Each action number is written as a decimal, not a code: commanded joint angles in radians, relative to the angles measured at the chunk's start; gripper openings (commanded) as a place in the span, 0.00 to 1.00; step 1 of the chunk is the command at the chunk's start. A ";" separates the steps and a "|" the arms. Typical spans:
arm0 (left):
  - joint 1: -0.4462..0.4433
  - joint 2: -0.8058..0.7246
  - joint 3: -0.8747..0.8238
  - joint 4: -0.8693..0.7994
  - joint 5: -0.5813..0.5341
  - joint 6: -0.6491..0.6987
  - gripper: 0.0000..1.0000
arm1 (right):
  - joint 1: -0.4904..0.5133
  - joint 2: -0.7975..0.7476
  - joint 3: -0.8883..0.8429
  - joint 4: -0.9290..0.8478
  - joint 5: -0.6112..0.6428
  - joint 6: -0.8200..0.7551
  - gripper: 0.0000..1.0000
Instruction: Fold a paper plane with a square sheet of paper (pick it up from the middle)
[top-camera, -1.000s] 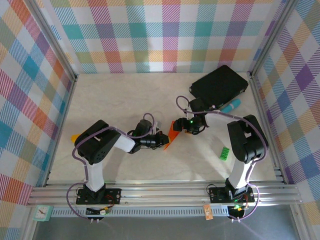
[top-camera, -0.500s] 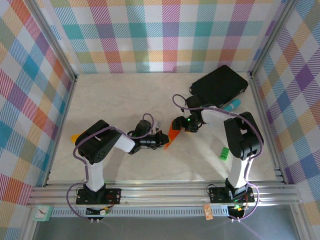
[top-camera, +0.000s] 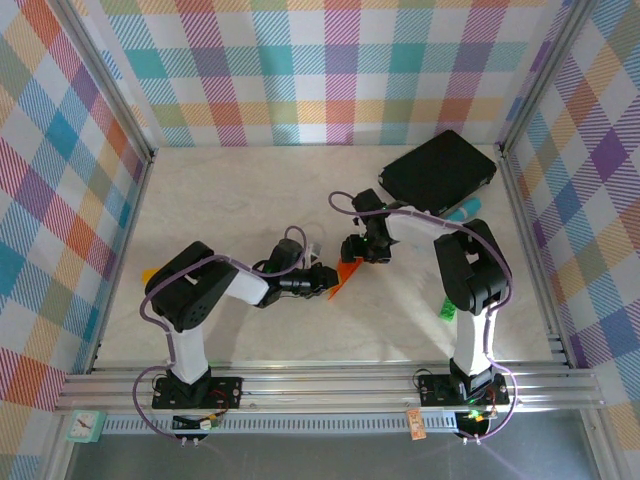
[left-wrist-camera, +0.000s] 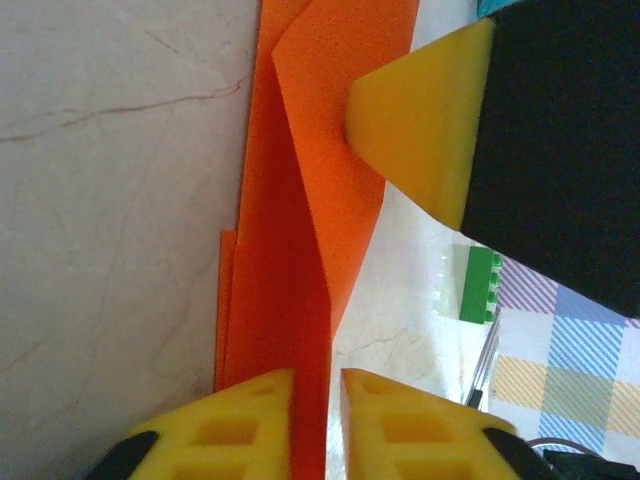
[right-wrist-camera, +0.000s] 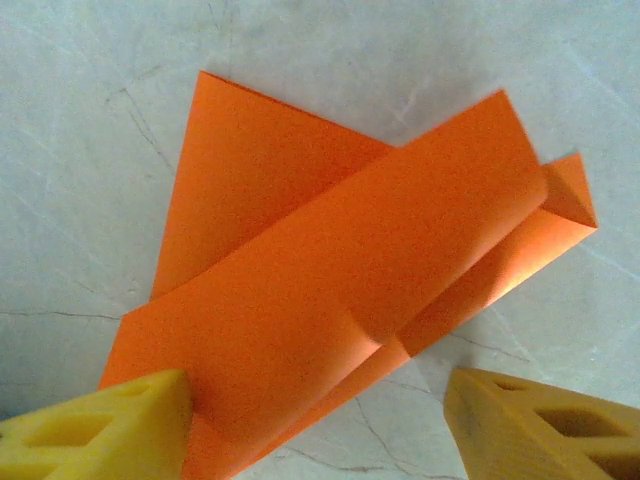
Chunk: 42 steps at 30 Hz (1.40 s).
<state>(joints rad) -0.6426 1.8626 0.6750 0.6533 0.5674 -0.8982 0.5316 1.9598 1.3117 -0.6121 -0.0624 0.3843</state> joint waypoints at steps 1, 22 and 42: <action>0.009 -0.052 -0.006 -0.134 -0.042 0.043 0.23 | 0.007 0.116 -0.038 0.022 0.027 0.008 0.70; -0.021 -0.093 0.034 -0.367 -0.086 0.130 0.23 | 0.007 0.137 -0.031 0.015 0.016 0.025 0.70; -0.038 -0.047 0.077 -0.448 -0.116 0.150 0.19 | 0.002 -0.009 -0.065 0.028 -0.038 0.049 0.70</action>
<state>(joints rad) -0.6605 1.7737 0.7444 0.2790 0.4801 -0.7689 0.5316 1.9427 1.2980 -0.5987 -0.0681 0.4114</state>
